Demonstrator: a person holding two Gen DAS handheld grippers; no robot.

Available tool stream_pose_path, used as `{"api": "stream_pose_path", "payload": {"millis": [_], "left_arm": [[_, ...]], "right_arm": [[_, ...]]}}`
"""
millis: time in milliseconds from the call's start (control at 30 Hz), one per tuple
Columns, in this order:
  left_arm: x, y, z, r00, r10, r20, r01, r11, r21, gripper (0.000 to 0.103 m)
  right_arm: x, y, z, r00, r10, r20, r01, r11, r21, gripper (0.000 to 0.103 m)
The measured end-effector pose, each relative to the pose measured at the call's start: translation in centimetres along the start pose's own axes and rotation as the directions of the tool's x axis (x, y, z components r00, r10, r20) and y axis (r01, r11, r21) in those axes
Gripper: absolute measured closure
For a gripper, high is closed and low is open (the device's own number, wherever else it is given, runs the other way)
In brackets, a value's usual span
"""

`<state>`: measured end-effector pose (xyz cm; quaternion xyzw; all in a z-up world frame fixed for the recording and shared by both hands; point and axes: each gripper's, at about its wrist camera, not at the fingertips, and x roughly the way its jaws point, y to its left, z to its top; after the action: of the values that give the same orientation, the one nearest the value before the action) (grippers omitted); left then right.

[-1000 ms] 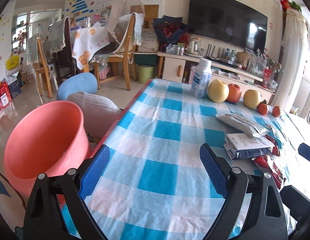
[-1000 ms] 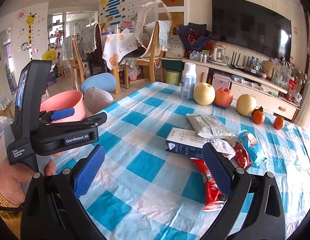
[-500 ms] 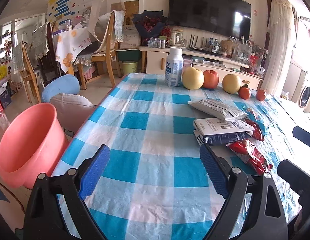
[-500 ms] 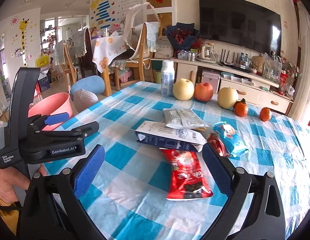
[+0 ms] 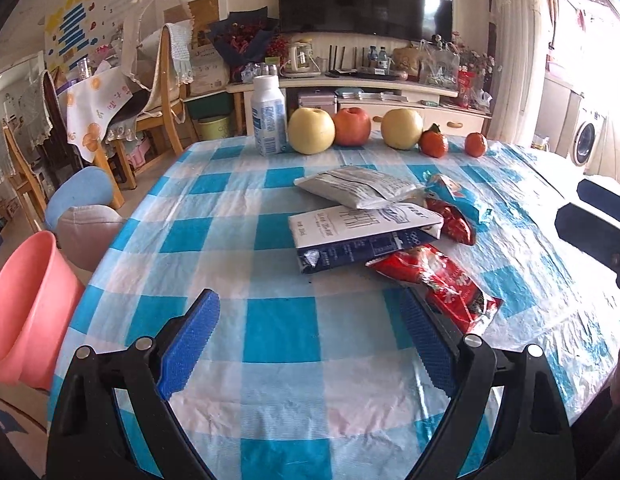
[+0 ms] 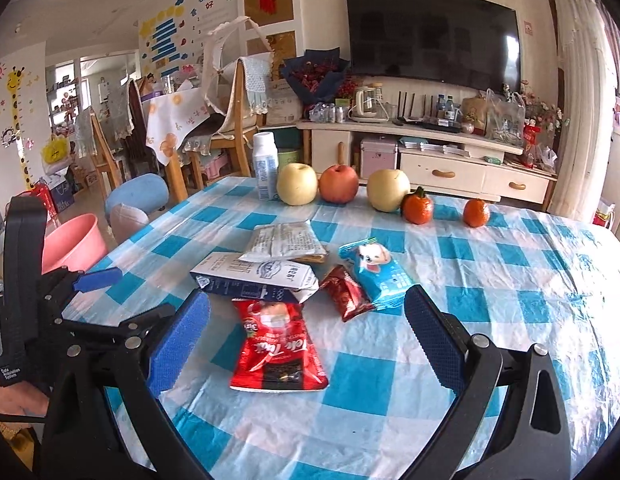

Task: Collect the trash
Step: 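Move both tools back over the table toward the red snack bags, then grasp the red chip bag with the left gripper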

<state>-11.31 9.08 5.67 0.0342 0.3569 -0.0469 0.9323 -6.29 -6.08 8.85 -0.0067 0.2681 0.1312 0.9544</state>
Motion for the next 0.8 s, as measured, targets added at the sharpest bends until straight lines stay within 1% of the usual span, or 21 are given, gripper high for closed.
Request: {"api": "stream_pose_path", "payload": {"millis": [67, 100, 233, 333, 433, 500, 600, 667, 800], "left_arm": [[0.3, -0.9, 0.1, 0.999, -0.038, -0.015, 0.037, 0.999, -0.005, 0.012], [0.5, -1.4, 0.1, 0.997, -0.067, -0.026, 0.067, 0.998, -0.014, 0.012], [1.5, -3.3, 0.4, 0.984, -0.159, -0.079, 0.155, 0.986, -0.058, 0.012], [2.6, -4.4, 0.7, 0.972, -0.194, -0.132, 0.183, 0.979, -0.095, 0.012], [4.1, -5.2, 1.0, 0.959, -0.214, -0.186, 0.19, 0.972, -0.138, 0.012], [4.9, -5.4, 1.3, 0.95, -0.233, -0.206, 0.199, 0.965, -0.174, 0.012], [6.2, -6.0, 1.7, 0.941, -0.226, -0.251, 0.177, 0.963, -0.202, 0.012], [6.8, -6.4, 2.0, 0.941, -0.212, -0.264, 0.163, 0.967, -0.196, 0.012], [8.0, -7.5, 2.3, 0.942, -0.145, -0.302, 0.101, 0.983, -0.156, 0.012]], "right_arm": [[-0.5, -0.8, 0.3, 1.0, -0.021, 0.015, 0.021, 1.0, 0.004, 0.005], [-0.7, -1.3, 0.5, 0.999, -0.03, 0.021, 0.03, 1.0, 0.007, 0.005], [-1.4, -3.1, 0.9, 0.997, -0.067, 0.034, 0.067, 0.998, 0.018, 0.005], [-1.6, -4.4, 1.2, 0.996, -0.083, 0.031, 0.082, 0.996, 0.028, 0.005], [-1.6, -5.4, 1.3, 0.995, -0.098, 0.021, 0.097, 0.995, 0.037, 0.005], [-1.5, -6.1, 1.4, 0.994, -0.108, 0.015, 0.107, 0.993, 0.042, 0.005], [-1.0, -7.0, 1.4, 0.993, -0.116, -0.008, 0.117, 0.992, 0.05, 0.005], [-0.3, -7.6, 1.3, 0.992, -0.122, -0.034, 0.124, 0.991, 0.059, 0.005], [1.6, -8.9, 1.0, 0.987, -0.13, -0.098, 0.138, 0.988, 0.076, 0.005]]}}
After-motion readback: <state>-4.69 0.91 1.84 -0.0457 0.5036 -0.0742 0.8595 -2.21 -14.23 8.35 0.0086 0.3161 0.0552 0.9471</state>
